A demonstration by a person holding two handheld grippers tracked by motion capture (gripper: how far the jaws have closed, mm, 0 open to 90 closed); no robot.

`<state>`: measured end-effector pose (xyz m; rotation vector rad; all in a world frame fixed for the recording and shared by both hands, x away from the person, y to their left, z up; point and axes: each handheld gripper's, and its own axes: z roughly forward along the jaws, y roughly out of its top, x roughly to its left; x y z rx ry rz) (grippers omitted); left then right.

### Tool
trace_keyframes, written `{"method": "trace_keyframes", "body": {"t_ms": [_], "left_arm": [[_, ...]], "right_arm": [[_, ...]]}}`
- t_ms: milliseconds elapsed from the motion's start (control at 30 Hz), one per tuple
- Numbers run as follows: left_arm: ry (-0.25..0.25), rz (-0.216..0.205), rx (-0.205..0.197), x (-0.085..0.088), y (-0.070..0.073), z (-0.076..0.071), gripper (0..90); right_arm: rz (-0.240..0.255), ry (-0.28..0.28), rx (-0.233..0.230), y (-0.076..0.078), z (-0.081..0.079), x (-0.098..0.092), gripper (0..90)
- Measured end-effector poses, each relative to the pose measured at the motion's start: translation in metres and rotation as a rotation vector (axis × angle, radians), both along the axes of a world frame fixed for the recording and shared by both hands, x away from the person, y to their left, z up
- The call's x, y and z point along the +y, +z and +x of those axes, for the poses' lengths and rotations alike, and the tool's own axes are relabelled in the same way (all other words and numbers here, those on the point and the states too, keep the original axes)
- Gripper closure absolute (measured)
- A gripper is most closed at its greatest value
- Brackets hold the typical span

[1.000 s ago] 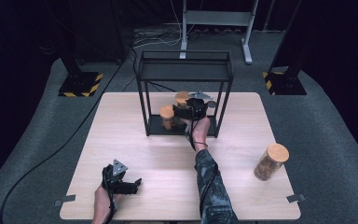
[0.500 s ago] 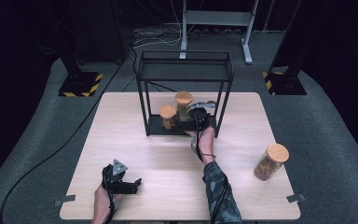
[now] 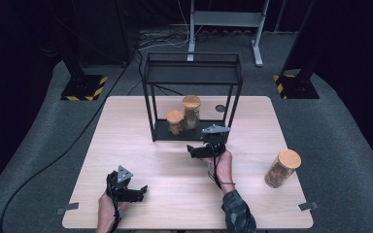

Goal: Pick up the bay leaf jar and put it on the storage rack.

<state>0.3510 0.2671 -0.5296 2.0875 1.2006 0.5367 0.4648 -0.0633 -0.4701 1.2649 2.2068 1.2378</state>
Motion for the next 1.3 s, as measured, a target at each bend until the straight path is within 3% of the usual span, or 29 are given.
{"method": "trace_keyframes", "body": {"t_ms": [400,633,967,1300], "left_arm": [[0.0,0.002,-0.002,0.0,0.0,0.0,0.5],[0.0,0.001,-0.001,0.0,0.0,0.0,0.5],[0.0,0.002,-0.002,0.0,0.0,0.0,0.5],[0.009,0.004,-0.005,0.0,0.0,-0.001,0.5]], "right_arm": [[-0.031,0.012,0.006,-0.031,-0.066,-0.027,0.6],[-0.064,0.001,0.012,-0.042,-0.096,-0.041,0.5],[-0.12,-0.034,0.036,-0.055,-0.12,-0.06,0.0],[-0.137,-0.078,0.013,-0.056,-0.133,-0.077,0.0]]}}
